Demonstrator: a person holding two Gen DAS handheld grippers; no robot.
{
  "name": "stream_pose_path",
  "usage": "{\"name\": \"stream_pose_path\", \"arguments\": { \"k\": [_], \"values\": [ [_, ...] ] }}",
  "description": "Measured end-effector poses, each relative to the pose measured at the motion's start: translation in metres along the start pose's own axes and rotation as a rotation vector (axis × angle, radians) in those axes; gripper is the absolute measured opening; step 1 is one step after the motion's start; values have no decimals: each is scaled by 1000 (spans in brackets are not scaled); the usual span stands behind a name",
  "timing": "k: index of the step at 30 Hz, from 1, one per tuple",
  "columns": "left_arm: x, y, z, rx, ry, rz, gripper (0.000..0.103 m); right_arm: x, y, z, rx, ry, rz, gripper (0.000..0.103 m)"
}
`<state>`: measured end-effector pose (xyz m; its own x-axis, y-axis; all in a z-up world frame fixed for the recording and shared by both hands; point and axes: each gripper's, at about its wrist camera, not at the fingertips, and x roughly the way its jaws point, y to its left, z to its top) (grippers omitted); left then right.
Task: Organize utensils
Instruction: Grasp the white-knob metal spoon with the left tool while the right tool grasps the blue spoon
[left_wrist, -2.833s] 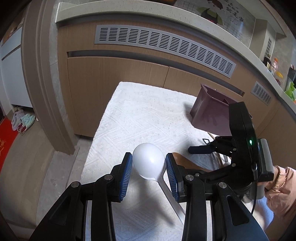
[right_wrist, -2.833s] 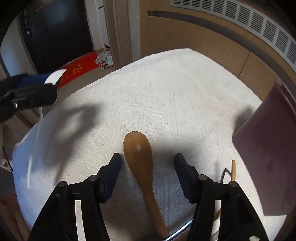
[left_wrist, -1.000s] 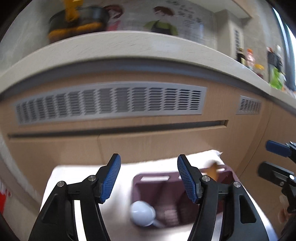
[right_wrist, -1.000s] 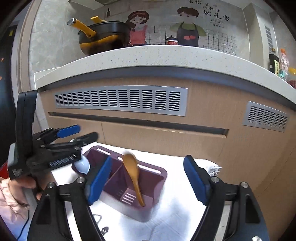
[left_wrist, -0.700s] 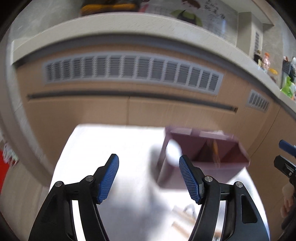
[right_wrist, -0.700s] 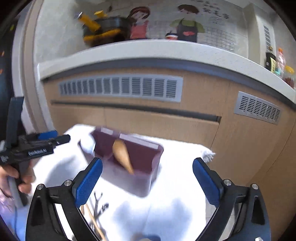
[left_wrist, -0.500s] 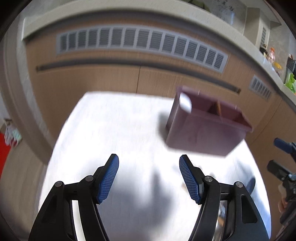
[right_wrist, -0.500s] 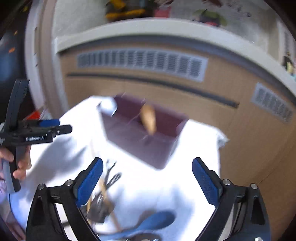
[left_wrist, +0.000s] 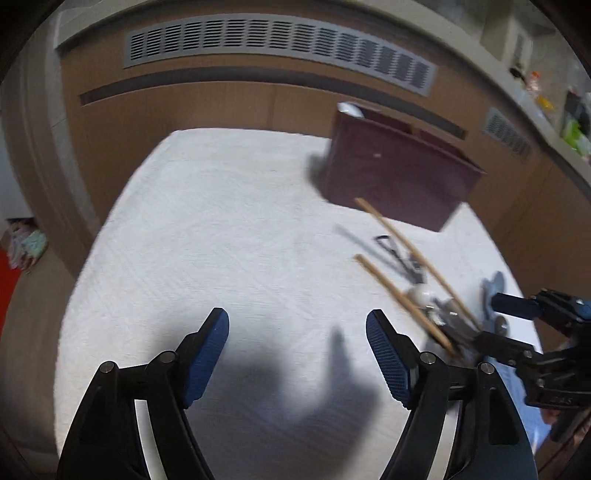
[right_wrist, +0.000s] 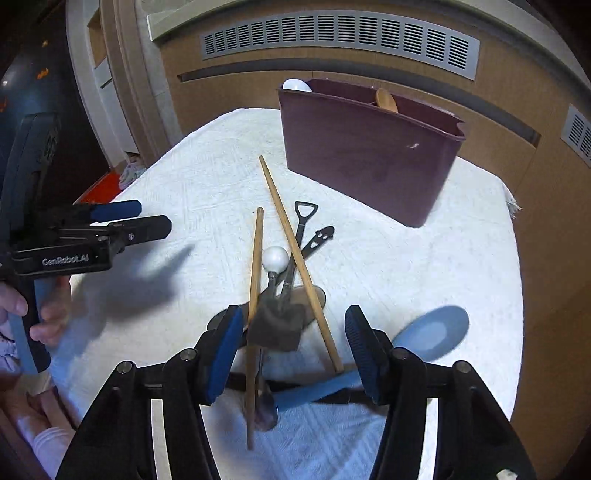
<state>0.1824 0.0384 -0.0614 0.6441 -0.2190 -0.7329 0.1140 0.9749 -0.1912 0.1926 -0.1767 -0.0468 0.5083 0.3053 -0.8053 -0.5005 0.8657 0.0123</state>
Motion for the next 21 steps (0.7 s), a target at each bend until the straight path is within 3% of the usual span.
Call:
{"name": "stream_pose_path", "arguments": {
  "k": [2, 6, 11, 14, 19, 21],
  "values": [
    [-2, -19, -1, 80, 4, -57, 77, -7, -5, -6, 13, -9, -45, 54],
    [-5, -69, -5, 233, -1, -86, 77, -26, -35, -17, 83, -34, -175, 57],
    [8, -112, -9, 228, 57, -130, 77, -44, -83, -34, 257, -68, -271, 63],
    [14, -129, -9, 220, 39, -83, 77, -49, -105, -44, 363, -92, -309, 63],
    [41, -153, -14, 304, 49, 85, 76, -47, -116, -58, 453, -91, -300, 63],
    [51, -150, -14, 304, 60, 114, 71, -44, -115, -58, 492, -89, -273, 63]
  ]
}}
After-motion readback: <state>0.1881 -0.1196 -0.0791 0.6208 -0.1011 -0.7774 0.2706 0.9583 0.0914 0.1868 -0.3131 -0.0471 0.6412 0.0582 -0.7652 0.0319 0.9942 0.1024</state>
